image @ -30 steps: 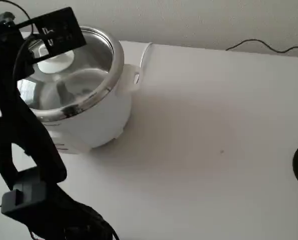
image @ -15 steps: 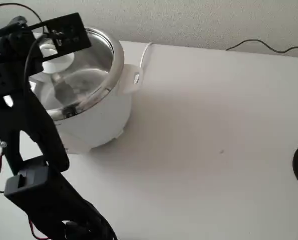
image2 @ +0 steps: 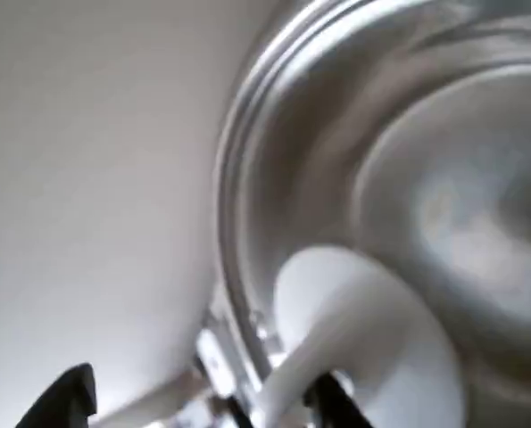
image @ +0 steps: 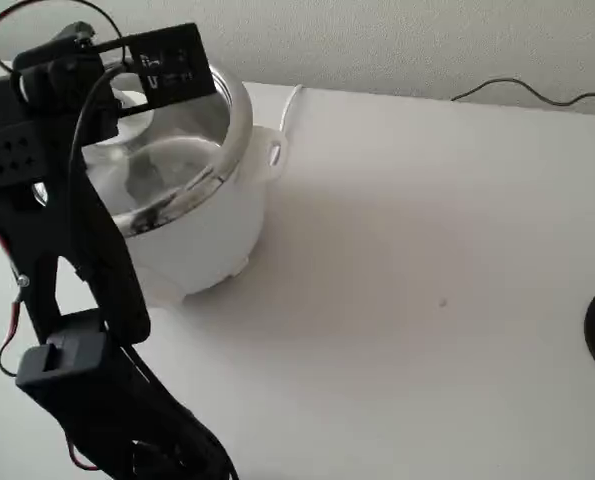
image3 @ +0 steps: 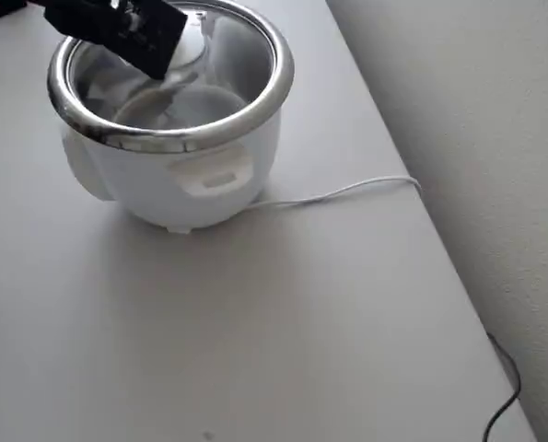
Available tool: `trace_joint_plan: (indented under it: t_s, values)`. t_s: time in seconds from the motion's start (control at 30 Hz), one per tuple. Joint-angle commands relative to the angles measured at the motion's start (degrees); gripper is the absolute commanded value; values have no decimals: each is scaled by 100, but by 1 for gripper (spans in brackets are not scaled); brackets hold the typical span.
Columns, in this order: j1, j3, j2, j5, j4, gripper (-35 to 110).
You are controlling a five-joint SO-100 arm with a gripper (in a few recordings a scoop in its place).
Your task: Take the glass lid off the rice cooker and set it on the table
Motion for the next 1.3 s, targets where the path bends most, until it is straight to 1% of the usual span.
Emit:
trace_joint_plan:
  t_s: [0.0, 0.2, 0.4, 0.73, 1.1, 1.27]
  values:
    - [369, -299, 0, 264, -475, 24]
    - [246, -299, -290, 527, -606, 18]
    - [220, -290, -589, 686, -501, 0]
    - [255, -325, -62, 677, -598, 0]
    - [483, -325, 1143, 677, -1494, 0]
    - [791, -325, 1600, 677, -1793, 0]
